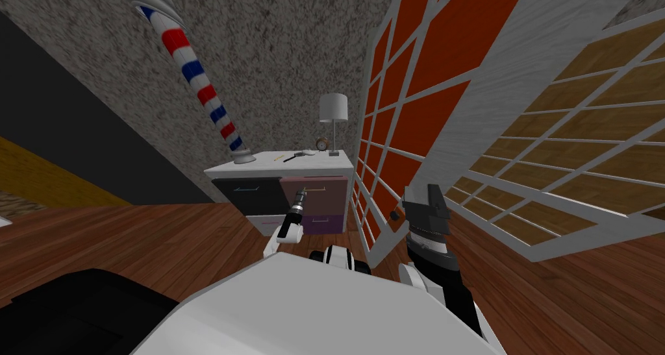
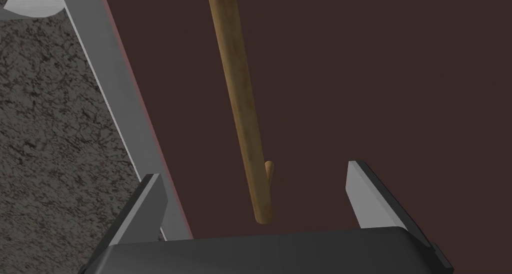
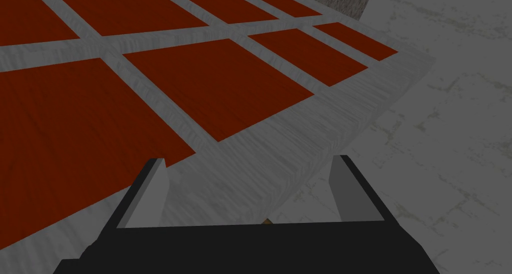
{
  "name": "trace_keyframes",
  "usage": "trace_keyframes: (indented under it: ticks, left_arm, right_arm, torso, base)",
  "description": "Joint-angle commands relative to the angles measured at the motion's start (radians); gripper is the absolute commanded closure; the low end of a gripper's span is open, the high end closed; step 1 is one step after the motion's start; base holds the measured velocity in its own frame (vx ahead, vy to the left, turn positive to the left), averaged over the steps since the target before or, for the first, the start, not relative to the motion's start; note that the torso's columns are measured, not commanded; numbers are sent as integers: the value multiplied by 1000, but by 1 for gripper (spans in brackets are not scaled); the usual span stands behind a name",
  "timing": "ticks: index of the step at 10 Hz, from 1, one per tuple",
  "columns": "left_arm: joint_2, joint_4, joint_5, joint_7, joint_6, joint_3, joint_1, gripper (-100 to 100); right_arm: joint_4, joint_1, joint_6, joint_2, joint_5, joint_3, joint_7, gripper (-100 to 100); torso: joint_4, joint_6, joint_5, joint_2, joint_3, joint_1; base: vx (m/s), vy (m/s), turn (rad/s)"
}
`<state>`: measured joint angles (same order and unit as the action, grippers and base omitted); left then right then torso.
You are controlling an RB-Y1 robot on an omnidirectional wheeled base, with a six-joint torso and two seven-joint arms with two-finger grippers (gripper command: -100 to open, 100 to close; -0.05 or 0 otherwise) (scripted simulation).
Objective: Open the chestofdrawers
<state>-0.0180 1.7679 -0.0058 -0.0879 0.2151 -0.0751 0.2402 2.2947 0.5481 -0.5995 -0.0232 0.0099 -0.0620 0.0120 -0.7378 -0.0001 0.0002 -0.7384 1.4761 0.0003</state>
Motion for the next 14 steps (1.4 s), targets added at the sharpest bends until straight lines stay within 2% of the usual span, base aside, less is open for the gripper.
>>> trace_keyframes:
  ticks: [1, 2, 3, 6, 7, 12, 13, 14]
  left_arm:
    - [-1, -10, -1, 0, 10, 2, 1, 100]
    - [-6, 31, -10, -6, 20, 47, 50, 100]
    - [-6, 31, -10, -6, 20, 47, 50, 100]
    - [-15, 91, -25, -15, 29, 115, 125, 100]
    - [-15, 91, -25, -15, 29, 115, 126, 100]
    - [-29, 191, -49, -31, 44, 227, 252, 100]
    - [-21, 185, -44, -24, 35, 216, 250, 100]
    - [-18, 194, -45, -24, 40, 224, 262, 100]
  right_arm:
    - [0, 0, 0, 0, 0, 0, 0, 0]
    - [0, 0, 0, 0, 0, 0, 0, 0]
    - [0, 0, 0, 0, 0, 0, 0, 0]
    - [0, 0, 0, 0, 0, 0, 0, 0]
    - [0, 0, 0, 0, 0, 0, 0, 0]
    - [0, 0, 0, 0, 0, 0, 0, 0]
    - [0, 0, 0, 0, 0, 0, 0, 0]
    - [0, 0, 0, 0, 0, 0, 0, 0]
  torso:
    - [-2, 0, 0, -6, -4, -1]
    - [0, 0, 0, -3, -3, 0]
    - [0, -1, 0, -1, -1, 0]
    - [-1, 0, -1, 0, 0, 0]
    - [-1, -1, -1, 0, 0, 0]
    - [-3, -2, -1, -3, -2, 0]
    - [-5, -2, -2, -4, -2, 0]
    - [-4, -1, -2, -3, -2, 0]
  base:
    - [-30, -8, 9]
    - [-6, 12, 136]
    - [-10, 13, 84]
    - [-7, 19, 92]
    - [-7, 11, 47]
    - [-7, 17, 93]
    - [-3, 2, 12]
    - [-91, -8, 1]
